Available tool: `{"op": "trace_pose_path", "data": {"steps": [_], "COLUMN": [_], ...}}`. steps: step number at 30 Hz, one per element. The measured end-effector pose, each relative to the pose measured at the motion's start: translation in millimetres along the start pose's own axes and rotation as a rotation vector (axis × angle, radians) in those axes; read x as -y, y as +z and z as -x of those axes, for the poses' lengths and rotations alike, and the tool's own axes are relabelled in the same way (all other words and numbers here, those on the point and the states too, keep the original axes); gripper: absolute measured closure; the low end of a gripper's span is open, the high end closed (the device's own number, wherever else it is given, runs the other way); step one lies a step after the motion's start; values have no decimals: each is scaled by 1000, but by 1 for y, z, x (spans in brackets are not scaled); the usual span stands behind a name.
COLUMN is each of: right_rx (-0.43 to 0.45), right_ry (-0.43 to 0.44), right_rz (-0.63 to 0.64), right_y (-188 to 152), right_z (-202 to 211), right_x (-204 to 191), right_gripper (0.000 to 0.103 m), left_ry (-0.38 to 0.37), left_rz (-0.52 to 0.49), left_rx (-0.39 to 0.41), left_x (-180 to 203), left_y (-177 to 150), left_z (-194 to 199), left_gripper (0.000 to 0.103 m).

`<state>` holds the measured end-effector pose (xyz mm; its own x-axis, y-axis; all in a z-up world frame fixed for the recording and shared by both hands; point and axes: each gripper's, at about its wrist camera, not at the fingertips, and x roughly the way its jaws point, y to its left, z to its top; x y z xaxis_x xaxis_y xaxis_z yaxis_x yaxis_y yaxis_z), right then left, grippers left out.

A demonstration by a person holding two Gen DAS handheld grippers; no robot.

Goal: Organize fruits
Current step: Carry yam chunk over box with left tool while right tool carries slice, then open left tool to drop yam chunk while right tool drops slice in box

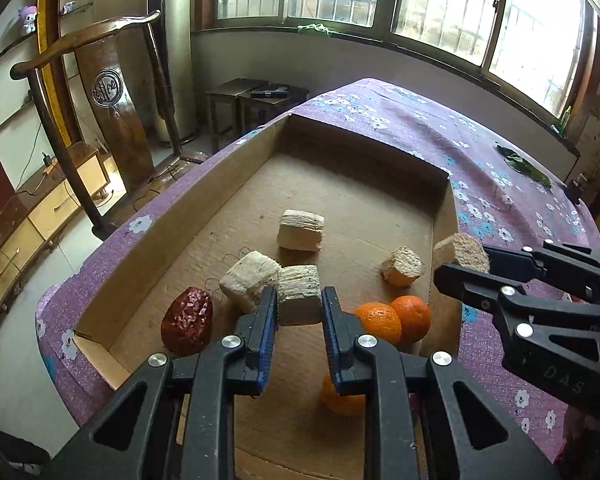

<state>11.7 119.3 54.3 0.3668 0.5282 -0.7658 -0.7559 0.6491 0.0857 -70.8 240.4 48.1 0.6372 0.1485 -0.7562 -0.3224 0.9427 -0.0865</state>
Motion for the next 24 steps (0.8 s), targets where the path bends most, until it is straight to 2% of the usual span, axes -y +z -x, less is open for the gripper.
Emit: {"op": "trace_pose_path", "data": {"steps": [7,12,20,24], "right_rx": [-39,-76,-83,-60], "right_ry": [23,8,8,9], "right_rz": [-1,3,-22,-33], "right_y": [26,32,33,26], "right_z": [-45,-71,-67,-51], "right_x": [-5,-9,-9,-3], "right_gripper": [69,68,67,57], "left_ry": [21,14,24,41], "left_rz": [-7,-19,-25,-12], "left_rx": [17,17,21,29], "left_x": [-1,1,5,5], "left_y": [0,-4,-6,-6], "left_z": [1,-1,-1,0], "left_gripper": [81,81,81,81]}}
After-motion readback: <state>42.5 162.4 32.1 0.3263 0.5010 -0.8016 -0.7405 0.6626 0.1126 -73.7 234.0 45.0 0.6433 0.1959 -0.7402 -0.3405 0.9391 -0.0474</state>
